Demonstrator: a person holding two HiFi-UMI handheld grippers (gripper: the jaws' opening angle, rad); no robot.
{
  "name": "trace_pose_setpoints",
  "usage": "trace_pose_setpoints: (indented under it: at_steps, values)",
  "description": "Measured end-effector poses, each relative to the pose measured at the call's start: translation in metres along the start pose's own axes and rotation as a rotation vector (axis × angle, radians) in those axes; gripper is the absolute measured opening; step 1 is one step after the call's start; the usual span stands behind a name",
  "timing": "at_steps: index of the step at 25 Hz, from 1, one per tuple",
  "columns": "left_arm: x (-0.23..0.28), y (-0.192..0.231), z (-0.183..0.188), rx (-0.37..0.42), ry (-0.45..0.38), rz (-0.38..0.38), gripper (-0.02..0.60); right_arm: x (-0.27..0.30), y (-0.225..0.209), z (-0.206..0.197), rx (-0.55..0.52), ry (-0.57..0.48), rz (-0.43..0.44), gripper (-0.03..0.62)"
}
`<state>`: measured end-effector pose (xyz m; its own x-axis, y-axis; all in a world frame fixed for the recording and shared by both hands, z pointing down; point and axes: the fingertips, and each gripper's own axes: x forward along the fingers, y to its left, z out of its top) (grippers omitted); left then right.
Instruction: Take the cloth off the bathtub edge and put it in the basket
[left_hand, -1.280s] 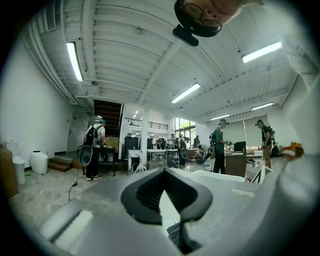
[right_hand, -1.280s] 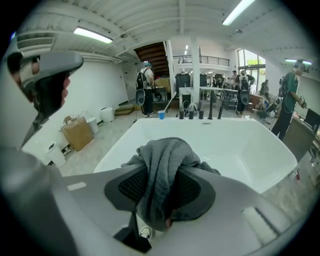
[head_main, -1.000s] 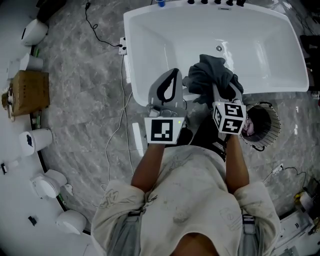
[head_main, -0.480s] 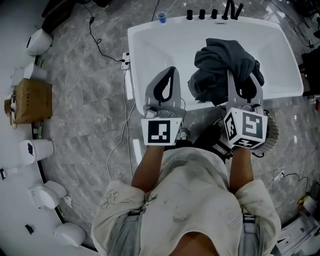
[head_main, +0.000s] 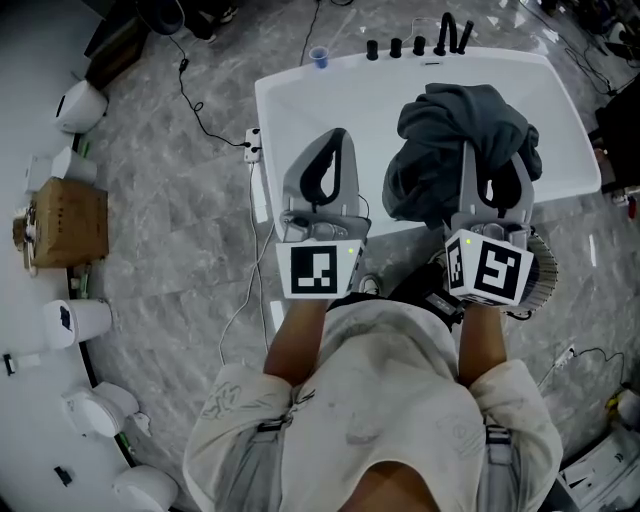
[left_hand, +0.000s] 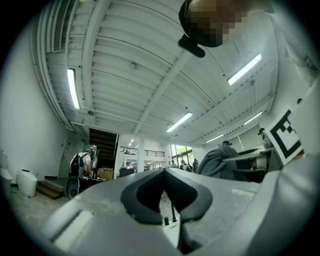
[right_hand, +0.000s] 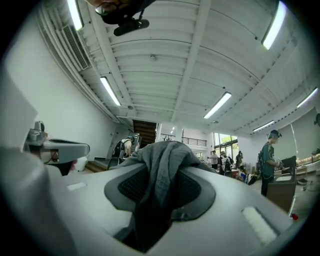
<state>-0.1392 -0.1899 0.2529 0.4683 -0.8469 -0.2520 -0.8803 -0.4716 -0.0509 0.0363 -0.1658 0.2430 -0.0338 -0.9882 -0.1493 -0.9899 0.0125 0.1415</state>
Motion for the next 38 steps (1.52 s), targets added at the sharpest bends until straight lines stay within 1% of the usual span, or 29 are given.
trace_pose_setpoints:
  at_steps: [4,8,12,16,20,24,28,32,38]
  values:
    - [0.009,-0.009,0.001,-0.01,0.0,-0.038,0.0,-0.006,-0.014,0.006,-0.003,-0.007,-0.044,0.138]
    - [0.022,-0.028,-0.001,-0.027,-0.008,-0.098,0.0,-0.016,-0.038,0.016,-0.03,-0.021,-0.111,0.138]
    - [0.039,-0.055,-0.002,-0.061,-0.021,-0.158,0.0,-0.029,-0.071,0.025,-0.065,-0.028,-0.191,0.138]
    - [0.056,-0.092,-0.007,-0.082,-0.015,-0.242,0.0,-0.048,-0.107,0.03,-0.107,-0.024,-0.285,0.138]
    - [0.076,-0.139,-0.011,-0.116,-0.012,-0.344,0.0,-0.074,-0.15,0.034,-0.148,-0.013,-0.398,0.138]
    - [0.095,-0.199,-0.012,-0.154,-0.017,-0.478,0.0,-0.109,-0.199,0.037,-0.178,0.02,-0.541,0.138]
    - [0.108,-0.254,-0.015,-0.175,-0.013,-0.57,0.0,-0.137,-0.244,0.033,-0.204,0.051,-0.634,0.14]
    - [0.115,-0.312,-0.02,-0.205,0.004,-0.7,0.0,-0.177,-0.279,0.03,-0.226,0.093,-0.763,0.14]
    - [0.129,-0.384,-0.019,-0.236,0.01,-0.83,0.0,-0.22,-0.328,0.034,-0.239,0.12,-0.9,0.14]
